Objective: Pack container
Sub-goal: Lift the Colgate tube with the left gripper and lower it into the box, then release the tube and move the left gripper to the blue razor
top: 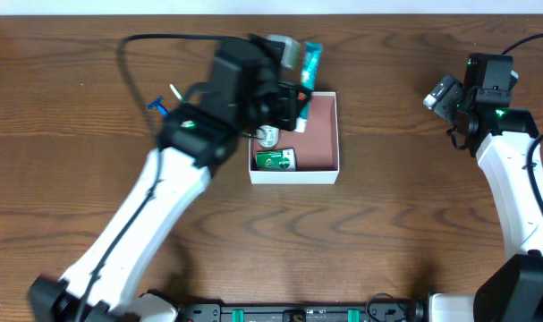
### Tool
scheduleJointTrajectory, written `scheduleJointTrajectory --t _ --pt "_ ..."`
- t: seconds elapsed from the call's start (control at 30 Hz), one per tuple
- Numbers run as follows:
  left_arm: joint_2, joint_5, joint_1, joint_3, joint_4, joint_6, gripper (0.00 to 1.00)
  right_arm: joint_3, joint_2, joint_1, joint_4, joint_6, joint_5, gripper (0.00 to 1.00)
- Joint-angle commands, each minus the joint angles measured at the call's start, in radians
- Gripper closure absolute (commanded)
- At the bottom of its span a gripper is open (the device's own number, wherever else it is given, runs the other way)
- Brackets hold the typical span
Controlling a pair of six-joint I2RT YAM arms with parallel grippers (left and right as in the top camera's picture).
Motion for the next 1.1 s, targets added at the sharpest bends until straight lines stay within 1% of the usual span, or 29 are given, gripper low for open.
scheduleJointTrajectory --t 0.0,0.07,0.23,0.27,0.3,0.37,0.43,0.53,0.77,0.87,0.97,1.07 --pt "0.052 -0.109 -0.048 0.011 0.020 -0.086 0.89 0.003 0.005 -0.009 -0.001 -0.013 0.003 0.01" --pt "0.084 -0.136 -0.069 0.011 0.023 -0.108 0.89 0.003 0.005 -0.009 -0.001 -0.013 0.003 0.01" --pt "0.133 -0.161 -0.092 0.011 0.028 -0.108 0.89 0.003 0.005 -0.009 -0.001 -0.013 0.003 0.01" --pt "0.134 -0.161 -0.092 0.011 0.029 -0.108 0.87 0.003 0.005 -0.009 -0.001 -0.013 0.003 0.01" --pt "0.134 -0.161 -0.092 0.011 0.032 -0.106 0.83 0.003 0.005 -0.009 -0.001 -0.013 0.003 0.01" --pt "0.132 -0.175 -0.092 0.011 0.036 -0.103 0.67 0.003 0.005 -0.009 -0.001 -0.013 0.003 0.01" --pt "0.132 -0.183 -0.092 0.011 0.039 -0.100 0.57 0.003 0.005 -0.009 -0.001 -0.013 0.003 0.01" --pt "0.132 -0.182 -0.092 0.011 0.039 -0.100 0.49 0.003 0.005 -0.009 -0.001 -0.013 0.003 0.01" --pt "0.114 -0.181 -0.092 0.028 0.038 -0.095 0.48 0.003 0.005 -0.009 -0.001 -0.013 0.003 0.01" --pt "0.064 -0.182 -0.092 0.050 0.026 -0.052 0.48 0.003 0.005 -0.009 -0.001 -0.013 0.003 0.01" --pt "-0.009 -0.251 -0.073 0.078 -0.050 -0.032 0.48 0.003 0.005 -0.009 -0.001 -0.013 0.003 0.01" --pt "-0.098 -0.334 -0.024 0.095 -0.156 -0.012 0.48 0.003 0.005 -0.009 -0.001 -0.013 0.003 0.01"
